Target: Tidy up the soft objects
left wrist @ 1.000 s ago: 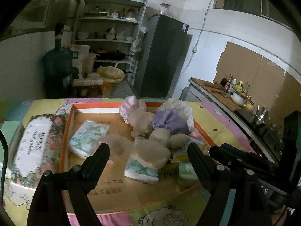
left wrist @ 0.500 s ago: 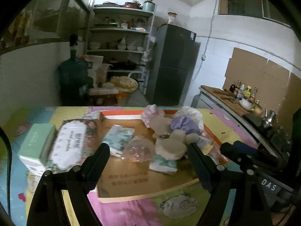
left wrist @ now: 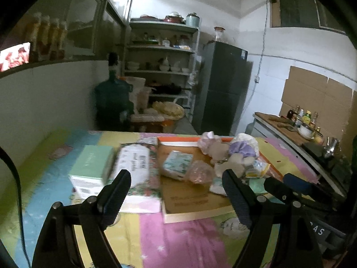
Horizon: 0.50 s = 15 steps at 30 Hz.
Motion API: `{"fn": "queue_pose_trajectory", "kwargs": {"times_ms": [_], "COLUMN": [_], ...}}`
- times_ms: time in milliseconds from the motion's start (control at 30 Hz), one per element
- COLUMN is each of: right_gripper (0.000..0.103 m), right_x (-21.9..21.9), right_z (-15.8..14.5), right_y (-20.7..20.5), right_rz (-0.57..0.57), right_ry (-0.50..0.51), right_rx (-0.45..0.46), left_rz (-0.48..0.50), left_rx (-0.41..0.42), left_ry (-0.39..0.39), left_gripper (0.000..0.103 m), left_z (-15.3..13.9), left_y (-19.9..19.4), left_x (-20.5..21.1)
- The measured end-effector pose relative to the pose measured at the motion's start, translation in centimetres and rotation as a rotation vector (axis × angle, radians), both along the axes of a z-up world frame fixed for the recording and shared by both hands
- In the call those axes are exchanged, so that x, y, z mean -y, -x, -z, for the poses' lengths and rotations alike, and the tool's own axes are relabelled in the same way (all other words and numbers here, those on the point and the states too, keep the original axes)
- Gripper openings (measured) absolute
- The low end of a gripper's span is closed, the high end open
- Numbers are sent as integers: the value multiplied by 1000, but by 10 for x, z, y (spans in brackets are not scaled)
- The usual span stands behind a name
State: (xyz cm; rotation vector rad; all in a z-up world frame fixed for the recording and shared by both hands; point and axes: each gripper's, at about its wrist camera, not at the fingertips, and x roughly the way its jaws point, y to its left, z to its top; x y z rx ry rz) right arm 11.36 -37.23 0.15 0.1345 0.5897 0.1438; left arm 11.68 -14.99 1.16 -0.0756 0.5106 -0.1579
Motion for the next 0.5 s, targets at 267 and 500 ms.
{"fn": "queue_pose_trajectory", "kwargs": {"times_ms": [267,500], "right_gripper": [62,70], "right_x": [-41,-70], "right_z": [-10,-10], "right_y": [37,61], "right_rz": [19,17], "right_ry": [59,54], "right_rx": [82,95], "left_rz": [-44,-61], "left_rx": [66,84], "left_ry": [-42,-54], "left_gripper": [84,83], "left_z": [-8,-11], "left_y": [36,62], "left_x": [-26,-48]}}
